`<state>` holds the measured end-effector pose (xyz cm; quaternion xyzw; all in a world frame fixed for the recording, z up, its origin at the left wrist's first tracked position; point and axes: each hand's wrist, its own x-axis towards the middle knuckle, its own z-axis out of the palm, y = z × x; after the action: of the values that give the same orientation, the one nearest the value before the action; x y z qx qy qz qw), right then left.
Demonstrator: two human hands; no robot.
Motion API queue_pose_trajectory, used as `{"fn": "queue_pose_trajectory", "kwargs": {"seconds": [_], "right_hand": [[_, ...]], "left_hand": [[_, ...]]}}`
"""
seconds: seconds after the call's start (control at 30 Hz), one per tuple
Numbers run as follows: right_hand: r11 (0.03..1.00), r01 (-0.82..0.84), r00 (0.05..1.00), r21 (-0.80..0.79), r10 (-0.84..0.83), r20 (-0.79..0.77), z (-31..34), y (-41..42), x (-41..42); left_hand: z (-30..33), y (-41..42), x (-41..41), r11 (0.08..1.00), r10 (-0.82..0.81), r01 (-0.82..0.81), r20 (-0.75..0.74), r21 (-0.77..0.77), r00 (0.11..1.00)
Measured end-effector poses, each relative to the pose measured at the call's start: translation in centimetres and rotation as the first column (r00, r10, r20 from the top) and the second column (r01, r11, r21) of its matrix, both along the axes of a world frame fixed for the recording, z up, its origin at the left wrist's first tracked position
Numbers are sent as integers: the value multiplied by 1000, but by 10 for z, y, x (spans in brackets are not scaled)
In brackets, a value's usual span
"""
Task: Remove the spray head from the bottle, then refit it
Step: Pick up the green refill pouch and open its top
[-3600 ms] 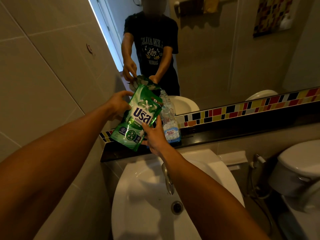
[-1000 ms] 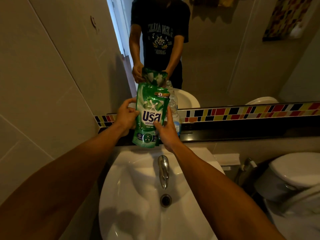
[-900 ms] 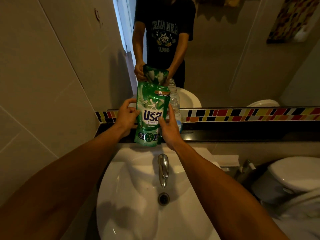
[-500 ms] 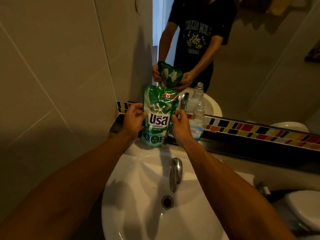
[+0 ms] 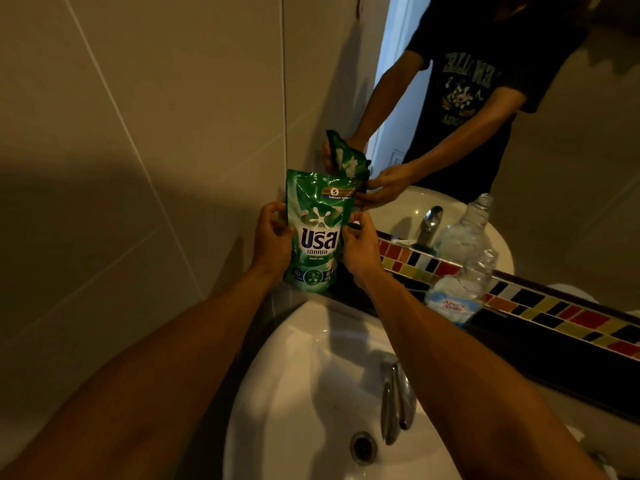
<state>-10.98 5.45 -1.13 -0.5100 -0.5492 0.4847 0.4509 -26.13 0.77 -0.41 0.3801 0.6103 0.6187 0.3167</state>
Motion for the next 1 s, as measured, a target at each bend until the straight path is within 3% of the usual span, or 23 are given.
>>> {"fn": "queue_pose_trajectory", "kwargs": {"seconds": [0.37,0.7,1.0], "right_hand": [[996,-63,994,62,57,98,-14,44,-40],[999,9,1000,32,-10,28,-9,59,-40],[998,-26,1000,65,25,12,-21,47,-37]], "left_hand": [[-42,41,-16,964,252,-242,-90,107,963],[-53,47,-8,923,358,-336,-100,190,928],[-68,29,-2,956,292,-292,1,30,956]]}}
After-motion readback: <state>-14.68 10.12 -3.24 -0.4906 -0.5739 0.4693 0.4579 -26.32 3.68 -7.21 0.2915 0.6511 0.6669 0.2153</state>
